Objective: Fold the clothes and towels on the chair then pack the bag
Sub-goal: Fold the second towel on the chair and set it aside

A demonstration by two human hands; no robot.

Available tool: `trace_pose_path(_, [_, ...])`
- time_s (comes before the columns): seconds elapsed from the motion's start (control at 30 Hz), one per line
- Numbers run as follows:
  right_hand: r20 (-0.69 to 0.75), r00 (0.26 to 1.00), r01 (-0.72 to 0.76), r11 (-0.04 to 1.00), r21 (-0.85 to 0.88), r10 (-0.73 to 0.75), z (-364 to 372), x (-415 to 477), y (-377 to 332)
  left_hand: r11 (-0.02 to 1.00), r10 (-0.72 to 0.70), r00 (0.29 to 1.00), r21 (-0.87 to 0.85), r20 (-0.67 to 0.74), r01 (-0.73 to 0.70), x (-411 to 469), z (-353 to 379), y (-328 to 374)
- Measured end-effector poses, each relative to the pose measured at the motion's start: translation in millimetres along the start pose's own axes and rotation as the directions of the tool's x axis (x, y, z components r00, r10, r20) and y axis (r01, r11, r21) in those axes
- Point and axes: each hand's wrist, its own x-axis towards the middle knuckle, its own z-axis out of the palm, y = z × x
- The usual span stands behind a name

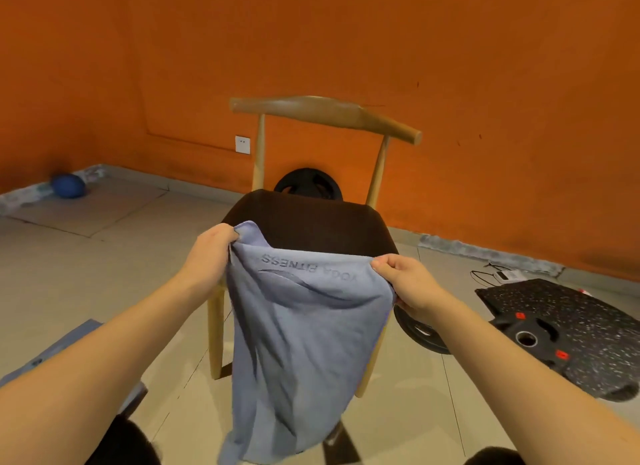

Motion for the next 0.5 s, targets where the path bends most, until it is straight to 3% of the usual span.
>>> trace_pose_path(0.07, [-0.022,0.999,-0.039,0.995,0.088,0.041,-6,4,-7,0.996,-0.030,0.998,-0.085,0.054,0.035,-2,-1,2])
trace_pose_path(0.17, [-0.046,0.994,-0.092,0.977,0.192,0.103,-16,13,-18,0.999,0.021,0.977,-0.053,0.211,-0.010,-4,-4,6])
trace_pose_path(0.27, [0.024,0.989,-0.148,0.945,0.293,0.147,-28,22,-30,0.999,0.024,0.957,-0.051,0.288,-0.009,4,-6,18])
trace_pose_path(0.4, [0.043,0.986,-0.168,0.930,0.327,0.163,-42,34,-46,0.998,0.032,0.979,0.043,0.203,-0.042,20,-2,33])
trace_pose_path(0.5, [0.007,0.993,-0.117,0.971,0.207,0.118,-49,47,-59,0.987,0.083,0.990,0.129,0.111,-0.097,38,3,42])
